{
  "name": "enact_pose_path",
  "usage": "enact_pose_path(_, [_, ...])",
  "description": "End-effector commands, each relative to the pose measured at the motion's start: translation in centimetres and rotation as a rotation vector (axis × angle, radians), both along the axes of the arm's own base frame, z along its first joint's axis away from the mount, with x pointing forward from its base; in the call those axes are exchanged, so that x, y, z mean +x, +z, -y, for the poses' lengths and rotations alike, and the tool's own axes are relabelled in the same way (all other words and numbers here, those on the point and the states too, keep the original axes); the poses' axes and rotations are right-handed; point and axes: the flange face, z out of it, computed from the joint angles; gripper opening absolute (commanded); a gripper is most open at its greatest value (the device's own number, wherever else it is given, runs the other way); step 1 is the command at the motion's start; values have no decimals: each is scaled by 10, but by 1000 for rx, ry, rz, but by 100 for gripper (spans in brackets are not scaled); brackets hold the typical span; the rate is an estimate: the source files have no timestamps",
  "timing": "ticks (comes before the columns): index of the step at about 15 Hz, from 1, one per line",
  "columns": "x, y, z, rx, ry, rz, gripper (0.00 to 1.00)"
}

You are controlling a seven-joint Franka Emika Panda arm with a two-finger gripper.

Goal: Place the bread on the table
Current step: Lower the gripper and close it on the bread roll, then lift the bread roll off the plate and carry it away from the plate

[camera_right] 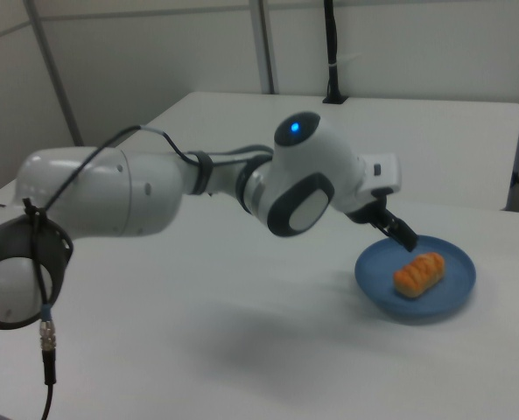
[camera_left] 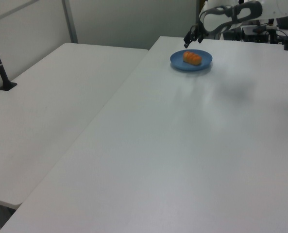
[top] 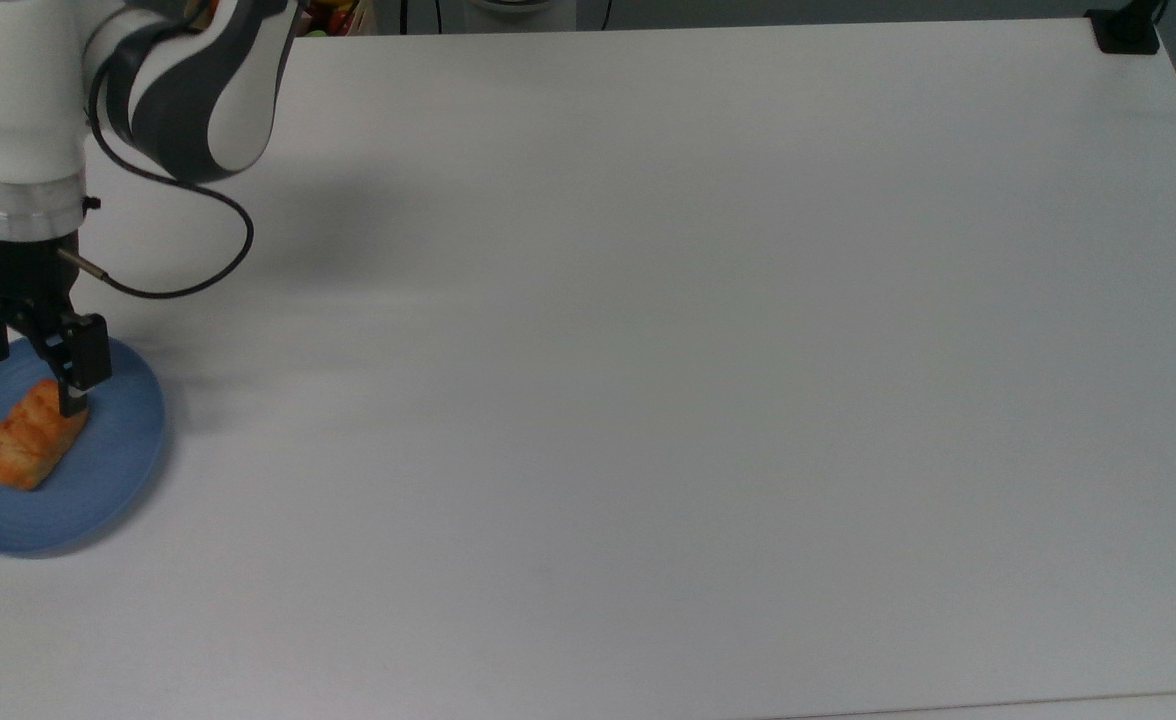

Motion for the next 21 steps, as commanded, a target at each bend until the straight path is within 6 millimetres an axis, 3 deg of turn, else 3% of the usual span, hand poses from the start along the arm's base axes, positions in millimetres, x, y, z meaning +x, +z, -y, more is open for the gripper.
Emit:
enact_pose_path(1, [10, -25, 10, -26, -46, 110, 100])
enact_pose_path(7, [9, -73, 17, -44, -51, 97, 100])
enact_pose_path(8, [9, -82, 16, -51, -45, 87, 95])
enact_pose_path(9, [9, -84, 17, -51, -45, 83, 89])
enact_pose_path(11, [9, -83, 17, -59, -35, 80, 55])
enact_pose_path(14, [8, -85, 16, -89, 15, 59, 21])
enact_pose_path(17, [6, -77, 22, -101, 25, 60, 0])
enact_pose_path(21, [-1, -47, 35, -117, 31, 80, 0])
